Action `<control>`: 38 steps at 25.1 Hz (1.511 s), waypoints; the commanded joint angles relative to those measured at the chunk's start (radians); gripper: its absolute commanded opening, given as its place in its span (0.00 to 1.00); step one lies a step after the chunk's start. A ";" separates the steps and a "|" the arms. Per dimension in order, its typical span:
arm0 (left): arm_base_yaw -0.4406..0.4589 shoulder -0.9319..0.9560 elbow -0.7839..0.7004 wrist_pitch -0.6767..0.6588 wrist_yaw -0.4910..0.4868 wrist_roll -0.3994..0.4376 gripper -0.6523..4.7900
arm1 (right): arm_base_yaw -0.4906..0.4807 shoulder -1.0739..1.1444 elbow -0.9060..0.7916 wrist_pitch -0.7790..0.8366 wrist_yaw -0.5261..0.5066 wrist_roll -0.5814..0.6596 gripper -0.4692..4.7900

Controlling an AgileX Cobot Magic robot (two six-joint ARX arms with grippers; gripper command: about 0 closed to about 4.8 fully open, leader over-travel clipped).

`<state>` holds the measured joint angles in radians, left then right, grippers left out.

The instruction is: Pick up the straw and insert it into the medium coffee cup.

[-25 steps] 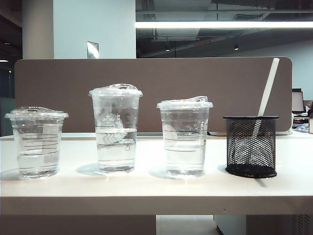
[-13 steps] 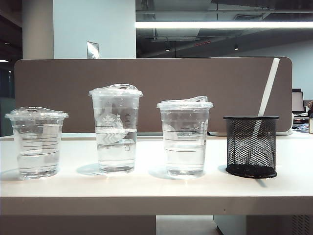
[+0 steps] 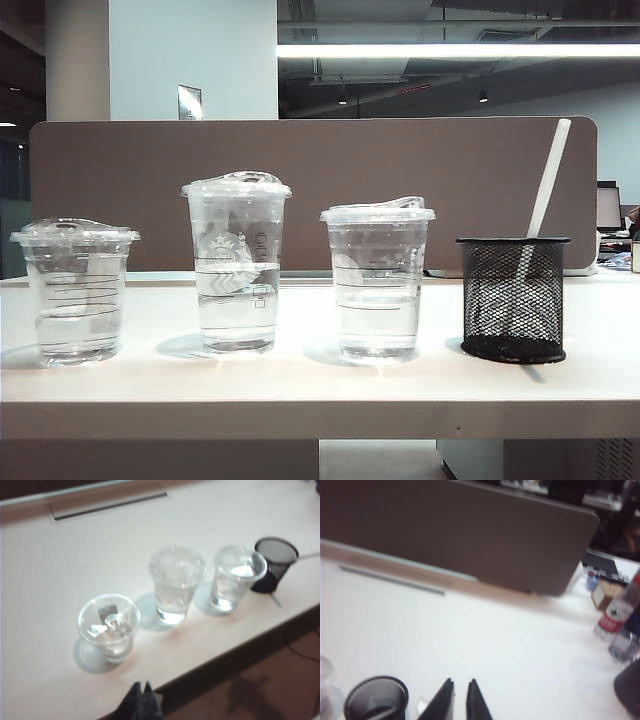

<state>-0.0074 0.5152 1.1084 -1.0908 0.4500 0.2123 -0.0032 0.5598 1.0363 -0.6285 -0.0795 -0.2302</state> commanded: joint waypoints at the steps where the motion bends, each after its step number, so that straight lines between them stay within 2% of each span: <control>1: -0.001 -0.004 -0.008 -0.004 0.039 0.045 0.11 | 0.001 0.064 -0.039 0.060 0.004 0.000 0.23; 3: -0.001 -0.004 -0.015 -0.010 0.071 0.046 0.11 | 0.001 0.072 -0.124 0.194 -0.028 0.023 0.23; 6: -0.001 -0.004 -0.022 -0.020 0.059 0.046 0.11 | 0.001 0.055 -0.297 0.445 -0.038 0.086 0.23; 10: -0.008 -0.004 -0.032 -0.021 0.067 0.043 0.11 | 0.001 0.056 -0.492 0.659 -0.063 0.169 0.23; 11: -0.023 -0.004 -0.035 -0.023 0.063 0.042 0.11 | 0.003 0.063 -0.578 0.750 -0.094 0.211 0.23; 16: -0.057 -0.004 -0.070 -0.031 0.063 0.043 0.11 | 0.003 0.069 -0.875 1.050 -0.097 0.330 0.23; 17: -0.057 -0.004 -0.083 -0.033 0.063 0.042 0.11 | 0.003 0.069 -0.928 1.119 -0.095 0.388 0.23; 21: -0.057 -0.004 -0.111 -0.037 0.063 0.043 0.11 | 0.012 0.069 -0.985 1.163 -0.095 0.419 0.23; 24: -0.057 -0.004 -0.118 -0.037 0.063 0.043 0.11 | 0.105 0.072 -0.995 1.160 -0.034 0.417 0.25; 26: -0.057 -0.004 -0.118 -0.033 0.063 0.043 0.11 | 0.175 0.077 -0.995 1.165 0.011 0.409 0.33; 27: -0.057 -0.004 -0.118 -0.030 0.063 0.043 0.11 | 0.210 0.081 -0.995 1.165 0.035 0.401 0.33; 30: -0.057 -0.004 -0.118 -0.026 0.063 0.043 0.11 | 0.325 0.103 -0.995 1.171 0.135 0.343 0.37; 33: -0.057 -0.004 -0.118 -0.027 0.063 0.043 0.11 | 0.395 0.145 -0.995 1.215 0.156 0.299 0.44; 38: -0.057 -0.006 -0.118 -0.031 0.067 0.042 0.11 | 0.414 0.286 -0.995 1.374 0.156 0.296 0.48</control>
<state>-0.0647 0.5110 0.9878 -1.1336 0.5091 0.2539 0.4103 0.8165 0.0410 0.6643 0.0731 0.0700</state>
